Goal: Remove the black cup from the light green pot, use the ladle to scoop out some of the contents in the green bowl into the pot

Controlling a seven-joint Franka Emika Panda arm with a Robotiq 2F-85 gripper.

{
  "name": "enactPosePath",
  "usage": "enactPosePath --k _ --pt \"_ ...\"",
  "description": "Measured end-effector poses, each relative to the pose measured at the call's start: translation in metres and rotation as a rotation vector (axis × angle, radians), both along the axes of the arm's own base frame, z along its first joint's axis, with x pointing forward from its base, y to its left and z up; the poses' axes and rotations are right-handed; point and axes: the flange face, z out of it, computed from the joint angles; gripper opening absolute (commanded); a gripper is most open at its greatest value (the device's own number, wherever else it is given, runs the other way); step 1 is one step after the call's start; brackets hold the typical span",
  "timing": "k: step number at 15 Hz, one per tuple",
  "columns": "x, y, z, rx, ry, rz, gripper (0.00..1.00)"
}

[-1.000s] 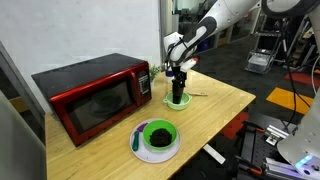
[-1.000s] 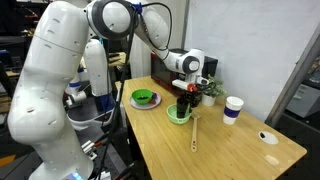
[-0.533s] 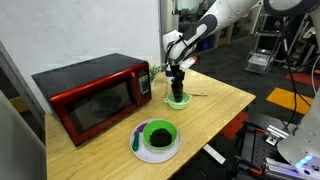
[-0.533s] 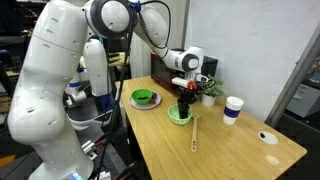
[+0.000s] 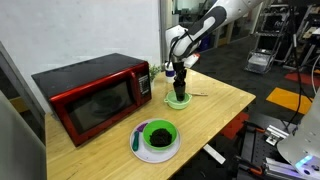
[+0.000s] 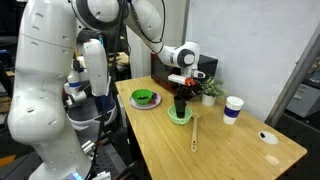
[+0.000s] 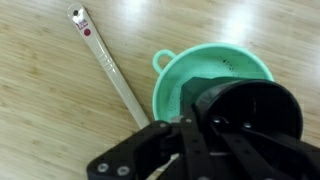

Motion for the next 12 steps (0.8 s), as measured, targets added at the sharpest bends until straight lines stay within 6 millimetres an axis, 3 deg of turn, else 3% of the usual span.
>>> enactPosePath --k 3,6,9,12 --pt "-0.021 -0.001 0.037 0.014 -0.044 0.027 0.02" --pt "-0.041 -0.018 0.084 0.052 -0.117 -0.010 0.02" --pt "-0.057 -0.057 0.136 0.138 -0.219 -0.105 0.02" --pt "-0.075 -0.112 0.179 0.230 -0.311 -0.226 0.02"
